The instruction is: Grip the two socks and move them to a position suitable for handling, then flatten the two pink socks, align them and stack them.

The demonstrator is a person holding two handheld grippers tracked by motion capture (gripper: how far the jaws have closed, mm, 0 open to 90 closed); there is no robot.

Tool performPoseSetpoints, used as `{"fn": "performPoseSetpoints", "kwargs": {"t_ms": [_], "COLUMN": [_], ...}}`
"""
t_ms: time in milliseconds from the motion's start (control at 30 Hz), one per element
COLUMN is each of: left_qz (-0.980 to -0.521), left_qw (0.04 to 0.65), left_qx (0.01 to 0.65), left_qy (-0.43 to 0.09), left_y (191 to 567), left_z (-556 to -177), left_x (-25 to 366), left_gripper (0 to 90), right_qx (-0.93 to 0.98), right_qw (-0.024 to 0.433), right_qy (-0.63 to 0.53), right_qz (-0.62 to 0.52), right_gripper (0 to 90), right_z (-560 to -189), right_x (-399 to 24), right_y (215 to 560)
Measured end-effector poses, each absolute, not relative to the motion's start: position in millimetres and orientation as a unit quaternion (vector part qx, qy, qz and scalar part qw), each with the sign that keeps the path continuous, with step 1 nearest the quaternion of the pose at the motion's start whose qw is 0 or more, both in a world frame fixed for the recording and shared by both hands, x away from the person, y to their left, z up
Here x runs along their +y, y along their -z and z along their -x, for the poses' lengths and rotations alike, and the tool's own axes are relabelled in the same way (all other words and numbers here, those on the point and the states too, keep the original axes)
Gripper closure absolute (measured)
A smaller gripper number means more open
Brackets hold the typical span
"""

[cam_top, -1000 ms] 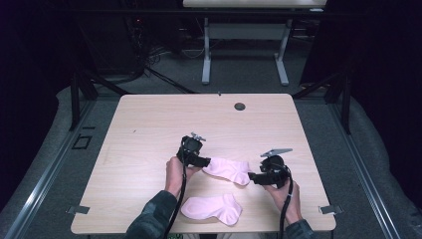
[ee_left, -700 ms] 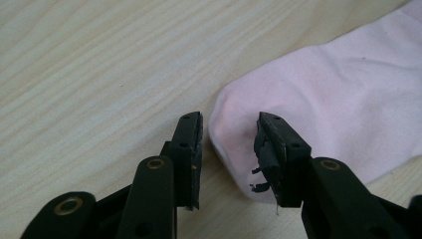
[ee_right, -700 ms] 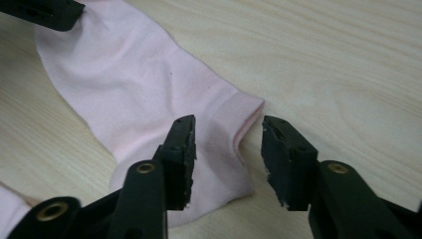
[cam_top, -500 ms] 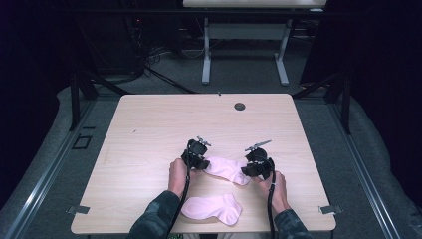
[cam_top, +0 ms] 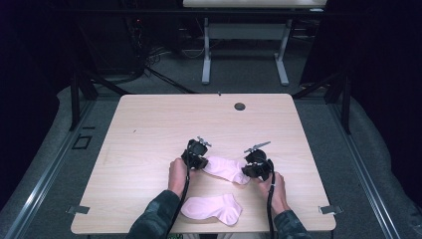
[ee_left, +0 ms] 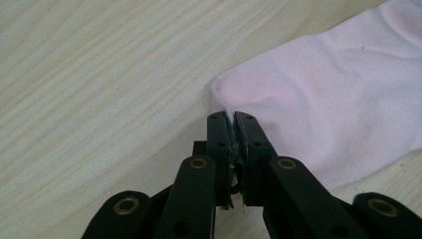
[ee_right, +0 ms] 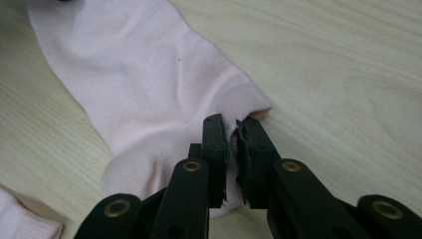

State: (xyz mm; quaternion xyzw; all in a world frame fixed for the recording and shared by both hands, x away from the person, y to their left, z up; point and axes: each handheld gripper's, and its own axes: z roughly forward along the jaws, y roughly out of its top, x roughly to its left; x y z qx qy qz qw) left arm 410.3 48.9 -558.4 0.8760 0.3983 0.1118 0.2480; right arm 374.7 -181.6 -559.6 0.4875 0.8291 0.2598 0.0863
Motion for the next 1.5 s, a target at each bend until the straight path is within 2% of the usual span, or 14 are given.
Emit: {"fn": "performPoseSetpoints", "kwargs": {"t_ms": [700,1133,1300,1500], "left_qz": [-0.857,-0.842,-0.838,-0.836], "left_qw": [0.292,0.334,0.349,0.354], "left_qx": [0.408,0.404,0.400,0.400], "left_qy": [-0.113,-0.128,-0.127,-0.127], "left_y": [544,506,495,495], "left_z": [-391,-345,-315,-289], "left_x": [67,95,110,121], "left_gripper": [87.8,87.5,87.5,87.6], "right_qx": [0.832,0.842,0.854,0.870], "right_qw": [0.090,0.079,0.076,0.069], "right_qy": [-0.270,-0.291,-0.298,-0.295], "right_qz": [-0.476,-0.447,-0.420,-0.388], "right_gripper": [84.3,84.2,84.0,83.8], "right_z": [-374,-351,-328,-302], "right_x": [-186,-182,-176,-166], "right_y": [549,509,486,477]}}
